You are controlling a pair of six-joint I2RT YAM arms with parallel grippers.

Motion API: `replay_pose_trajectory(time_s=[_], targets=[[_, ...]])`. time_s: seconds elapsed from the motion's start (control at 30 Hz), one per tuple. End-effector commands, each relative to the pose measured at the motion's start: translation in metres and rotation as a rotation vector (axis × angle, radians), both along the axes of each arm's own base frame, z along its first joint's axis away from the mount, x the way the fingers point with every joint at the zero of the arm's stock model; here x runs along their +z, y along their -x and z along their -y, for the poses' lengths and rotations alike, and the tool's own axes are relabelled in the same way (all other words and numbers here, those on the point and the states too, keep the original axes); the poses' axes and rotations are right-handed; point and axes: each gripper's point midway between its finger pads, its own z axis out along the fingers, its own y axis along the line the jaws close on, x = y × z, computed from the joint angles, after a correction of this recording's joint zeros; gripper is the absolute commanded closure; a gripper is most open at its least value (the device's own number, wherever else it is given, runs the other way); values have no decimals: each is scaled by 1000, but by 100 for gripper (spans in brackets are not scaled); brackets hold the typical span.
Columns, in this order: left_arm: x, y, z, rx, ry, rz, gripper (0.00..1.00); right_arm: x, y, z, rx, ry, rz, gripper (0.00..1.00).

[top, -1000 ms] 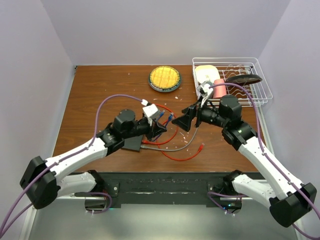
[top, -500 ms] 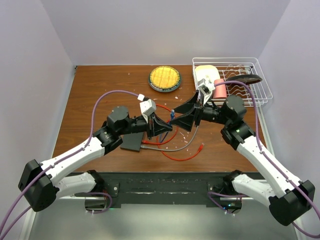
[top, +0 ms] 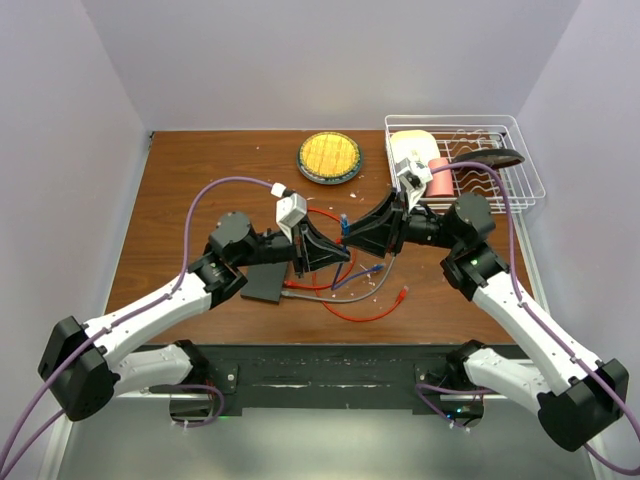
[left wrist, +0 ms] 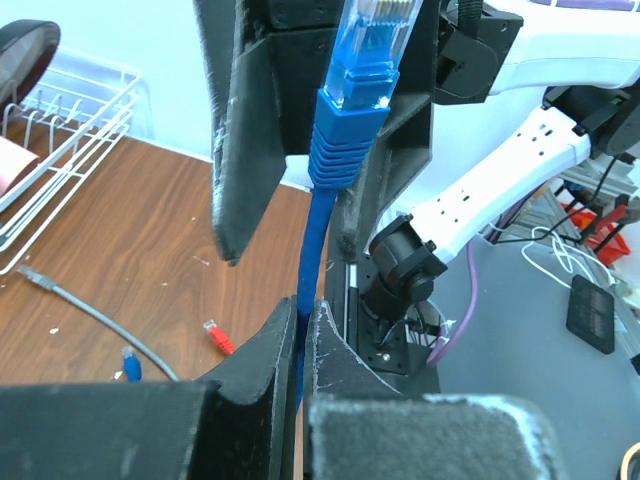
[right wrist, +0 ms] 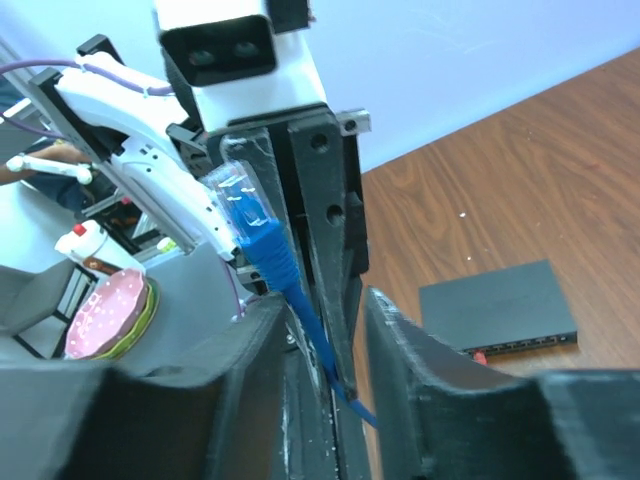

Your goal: Insert the plug into the switch port

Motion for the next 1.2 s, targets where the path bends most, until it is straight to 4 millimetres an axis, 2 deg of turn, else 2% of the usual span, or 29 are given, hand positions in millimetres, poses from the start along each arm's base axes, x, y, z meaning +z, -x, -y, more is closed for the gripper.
replay_pose_trajectory(time_s=[0.0, 0.07, 0.1, 0.2, 0.27, 0.4, 0.43, 0.47, 0.5, 0.53, 0.6, 0.63, 0.73, 0.83, 0.97, 1.0, 1.07, 1.1, 1.13, 1.17], targets=[[28, 3, 0, -25, 66, 51, 100, 12, 6, -1, 38, -38, 27, 72], [25, 2, 0, -24, 59, 45, 100, 12, 5, -2, 39, -42, 21, 82], [25, 2, 0, -22, 58, 47, 100, 12, 5, -2, 39, -42, 21, 90], [21, -1, 0, -2, 44, 37, 100, 9, 1, -2, 20, -26, 9, 100], [18, -7, 0, 31, 29, 19, 96, 2, -4, -3, 10, 5, -8, 100], [10, -29, -6, 167, -26, -23, 37, -15, -18, -3, -44, 72, -31, 100], [12, -39, -11, 242, -25, -27, 32, -12, -22, -2, -69, 87, -18, 100], [8, -44, -15, 280, -48, -46, 28, -23, -24, 1, -87, 142, -19, 100], [9, -48, -19, 312, -52, -38, 23, -23, -36, 5, -167, 162, -9, 100], [14, -55, -27, 379, -44, -34, 20, -17, -39, 9, -191, 185, 10, 100], [12, -61, -37, 443, -65, -38, 14, -17, -48, 22, -287, 238, 38, 100], [15, -65, -44, 495, -62, -33, 13, -12, -59, 32, -383, 265, 56, 100], [9, -73, -59, 583, -100, -40, 8, -7, -69, 53, -516, 313, 105, 100], [4, -81, -69, 650, -130, -54, 2, -16, -77, 57, -535, 369, 119, 100], [-4, -91, -74, 705, -152, -99, 0, -51, -77, 41, -445, 398, 42, 100], [-9, -95, -76, 724, -166, -111, 0, -76, -77, 37, -425, 425, -7, 100], [-27, -105, -83, 779, -230, -170, 0, -96, -76, 25, -393, 434, -31, 100], [-36, -113, -87, 801, -259, -192, 0, -124, -75, 18, -378, 486, -71, 100], [-41, -116, -89, 807, -271, -209, 0, -136, -64, 1, -332, 516, -52, 100], [-45, -118, -91, 810, -271, -235, 0, -151, -66, -2, -360, 568, -50, 100]])
